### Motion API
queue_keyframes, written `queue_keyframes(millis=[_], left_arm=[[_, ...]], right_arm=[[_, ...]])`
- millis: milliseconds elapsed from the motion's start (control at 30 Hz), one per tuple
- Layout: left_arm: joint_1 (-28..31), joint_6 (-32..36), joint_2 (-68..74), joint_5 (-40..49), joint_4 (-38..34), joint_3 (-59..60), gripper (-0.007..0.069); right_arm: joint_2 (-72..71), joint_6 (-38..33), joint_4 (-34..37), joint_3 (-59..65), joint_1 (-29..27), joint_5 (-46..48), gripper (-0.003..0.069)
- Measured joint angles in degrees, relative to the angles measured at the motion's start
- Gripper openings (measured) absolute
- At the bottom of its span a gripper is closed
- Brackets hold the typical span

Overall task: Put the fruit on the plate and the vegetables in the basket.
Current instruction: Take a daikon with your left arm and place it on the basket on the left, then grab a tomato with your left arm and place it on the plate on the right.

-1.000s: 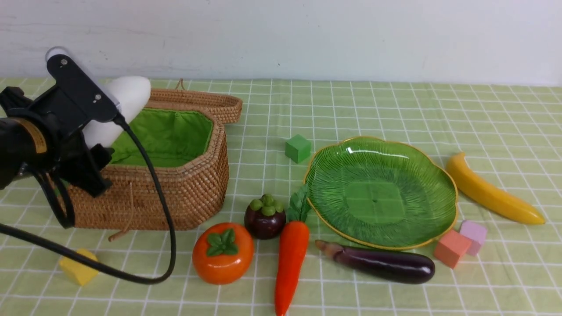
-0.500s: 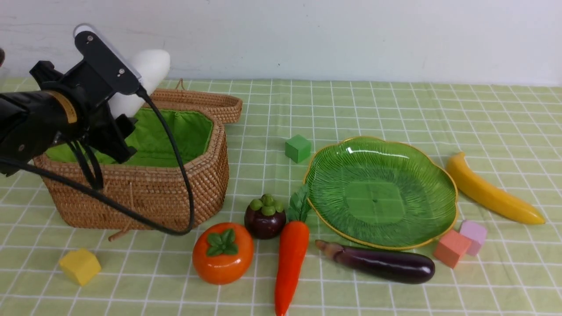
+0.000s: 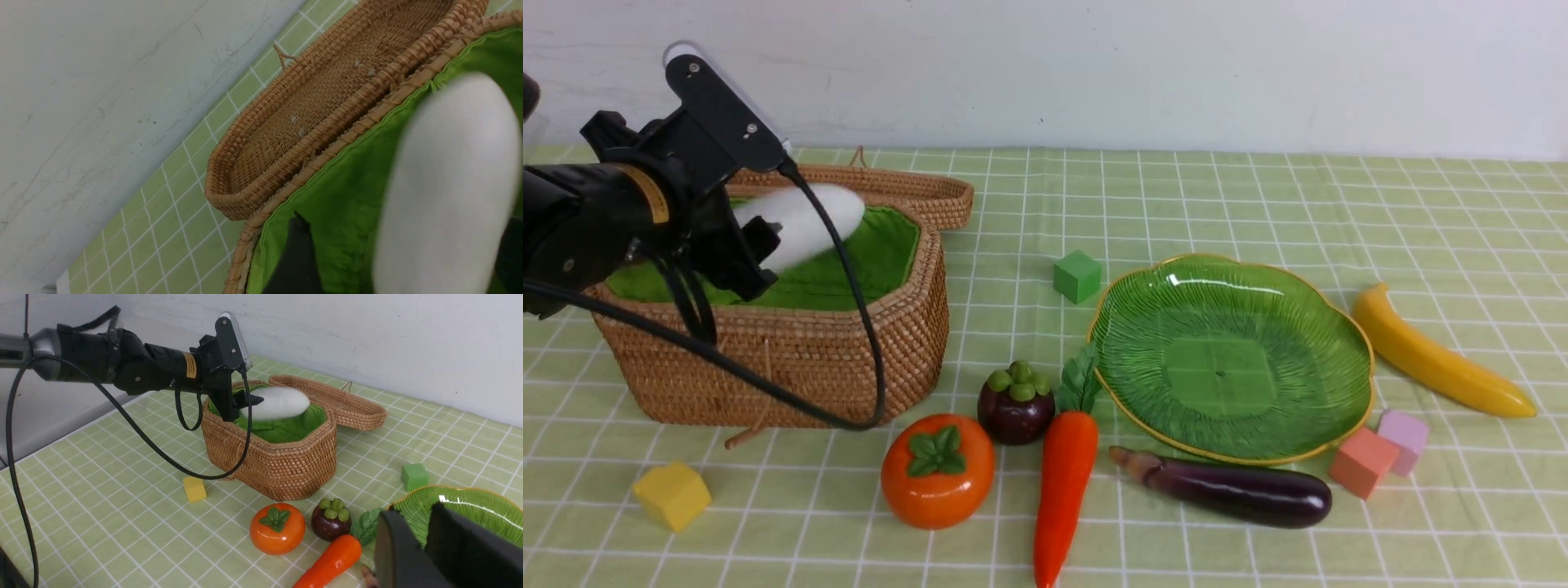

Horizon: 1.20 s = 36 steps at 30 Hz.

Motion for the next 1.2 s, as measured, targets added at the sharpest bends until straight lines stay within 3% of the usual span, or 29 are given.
queue_keyframes(millis=[233, 367, 500, 633, 700, 867, 1033, 1133, 1200], left_arm=[[-0.3, -0.4, -3.2, 2.5, -0.3, 0.0, 0.0575], [-2.5, -6.1, -7.0, 8.3, -4.8, 0.0, 0.0510], [-7.0, -14.4, -11.6, 16.6, -11.8, 0.0, 0.0358], [-14.9, -24.1, -16.5, 33.2, -19.6, 0.0, 0.0092], [-19.1, -25.9, -17.2, 40.4, -21.8, 0.0, -0.0003], [-32.2, -25.7, -16.6, 48.6, -21.4, 0.0, -0.0013], [-43.5, -26.0, -13.5, 48.1, -15.9, 0.0, -0.0013], [-44.1, -26.6, -10.6, 46.9, -12.9, 0.0, 0.0001], [-43.4, -26.6, -8.8, 46.4, -10.6, 0.0, 0.0055]], right_arm=[[0.0, 0.0, 0.0, 0.0, 0.0, 0.0, 0.0128], [0.0, 0.0, 0.0, 0.0, 0.0, 0.1, 0.0128], [0.0, 0.0, 0.0, 0.0, 0.0, 2.0, 0.0128], [0.0, 0.0, 0.0, 0.0, 0.0, 7.6, 0.0128], [0.0, 0.2, 0.0, 0.0, 0.0, 9.8, 0.0128], [0.0, 1.0, 0.0, 0.0, 0.0, 12.2, 0.0128], [0.0, 1.6, -0.1, 0.0, 0.0, 16.3, 0.0128], [0.0, 3.0, -0.2, 0.0, 0.0, 21.1, 0.0128], [0.0, 3.7, -0.7, 0.0, 0.0, 22.4, 0.0130]])
